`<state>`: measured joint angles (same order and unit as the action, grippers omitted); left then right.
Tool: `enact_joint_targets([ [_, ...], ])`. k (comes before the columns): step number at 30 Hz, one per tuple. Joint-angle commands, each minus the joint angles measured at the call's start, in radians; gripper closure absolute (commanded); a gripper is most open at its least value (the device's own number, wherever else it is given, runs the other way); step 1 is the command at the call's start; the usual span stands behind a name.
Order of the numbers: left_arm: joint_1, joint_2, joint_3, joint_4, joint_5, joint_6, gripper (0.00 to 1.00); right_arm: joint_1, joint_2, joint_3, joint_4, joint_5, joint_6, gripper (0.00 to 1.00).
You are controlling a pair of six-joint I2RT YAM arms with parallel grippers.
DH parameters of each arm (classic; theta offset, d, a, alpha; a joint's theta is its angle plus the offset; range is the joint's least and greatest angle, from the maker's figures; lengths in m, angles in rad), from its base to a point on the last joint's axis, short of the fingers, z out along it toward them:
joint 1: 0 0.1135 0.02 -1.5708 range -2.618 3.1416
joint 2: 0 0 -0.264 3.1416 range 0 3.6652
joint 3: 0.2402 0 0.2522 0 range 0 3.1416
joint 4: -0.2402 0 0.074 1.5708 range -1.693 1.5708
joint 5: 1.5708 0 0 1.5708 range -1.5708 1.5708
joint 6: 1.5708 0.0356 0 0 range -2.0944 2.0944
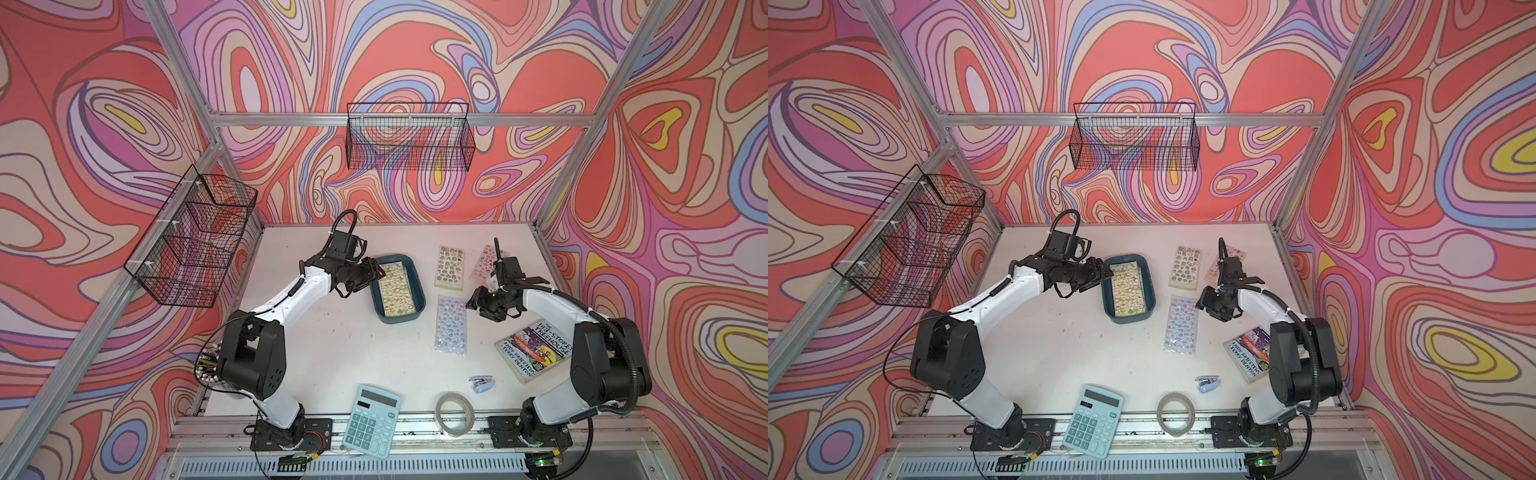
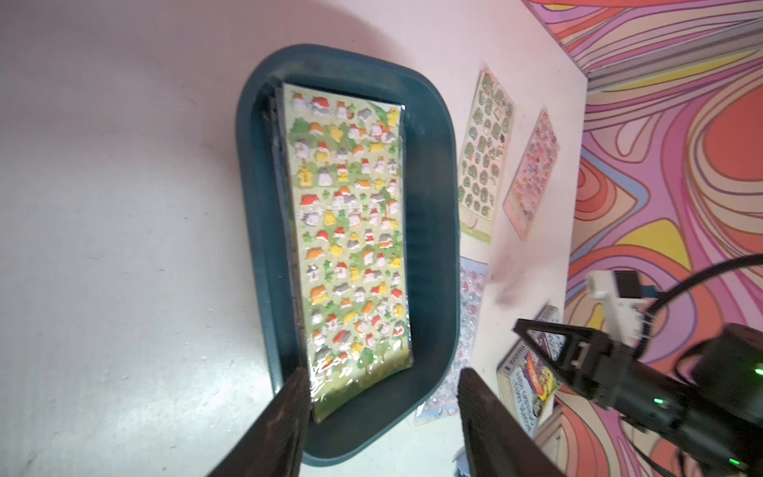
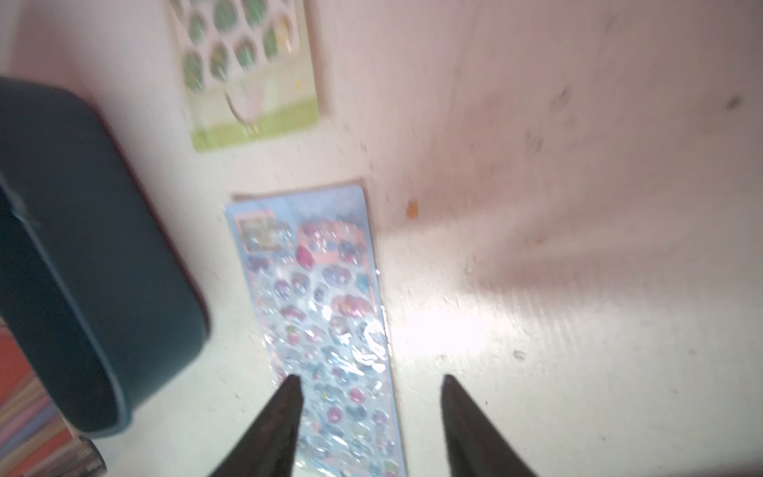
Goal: Take the stickers out of the storage box
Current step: Place the sticker at the center of the board, then pick up the sticker from the storage box.
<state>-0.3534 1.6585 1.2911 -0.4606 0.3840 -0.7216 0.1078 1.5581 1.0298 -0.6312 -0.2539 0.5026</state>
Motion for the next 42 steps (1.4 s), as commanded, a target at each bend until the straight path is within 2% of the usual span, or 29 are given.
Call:
enact_joint_targets([
  [1,0.005,0.029,0.045,-0.136,-0.119,0.052,0.39,0.119,-0.027,0.166,-0.059,0.175,-0.043,0.34],
  [3,0.004,0.046,0.047,-0.159,-0.129,0.056,0.39,0.241,0.025,0.304,-0.093,0.268,-0.086,0.43],
  [4,0.005,0.055,0.045,-0.163,-0.126,0.052,0.41,0.289,0.06,0.366,-0.104,0.277,-0.104,0.51],
  [7,0.004,0.078,0.036,-0.162,-0.114,0.039,0.51,0.365,0.156,0.489,-0.103,0.24,-0.114,0.7],
  [8,0.005,0.085,0.032,-0.156,-0.108,0.036,0.53,0.379,0.18,0.511,-0.095,0.234,-0.116,0.73],
  [11,0.002,0.096,0.015,-0.125,-0.085,0.027,0.54,0.417,0.266,0.569,-0.074,0.218,-0.107,0.73],
  [16,0.001,0.121,0.01,-0.089,-0.065,0.018,0.53,0.449,0.395,0.609,-0.02,0.148,-0.082,0.65],
  [23,-0.007,0.164,0.018,-0.066,-0.041,0.014,0.56,0.453,0.54,0.652,-0.006,0.133,-0.093,0.68],
  [32,-0.007,0.195,0.024,-0.056,-0.027,0.017,0.67,0.455,0.605,0.668,0.017,0.157,-0.088,0.71],
  [42,-0.009,0.21,0.024,-0.049,-0.017,0.013,0.71,0.46,0.626,0.641,0.083,0.046,-0.058,0.72],
])
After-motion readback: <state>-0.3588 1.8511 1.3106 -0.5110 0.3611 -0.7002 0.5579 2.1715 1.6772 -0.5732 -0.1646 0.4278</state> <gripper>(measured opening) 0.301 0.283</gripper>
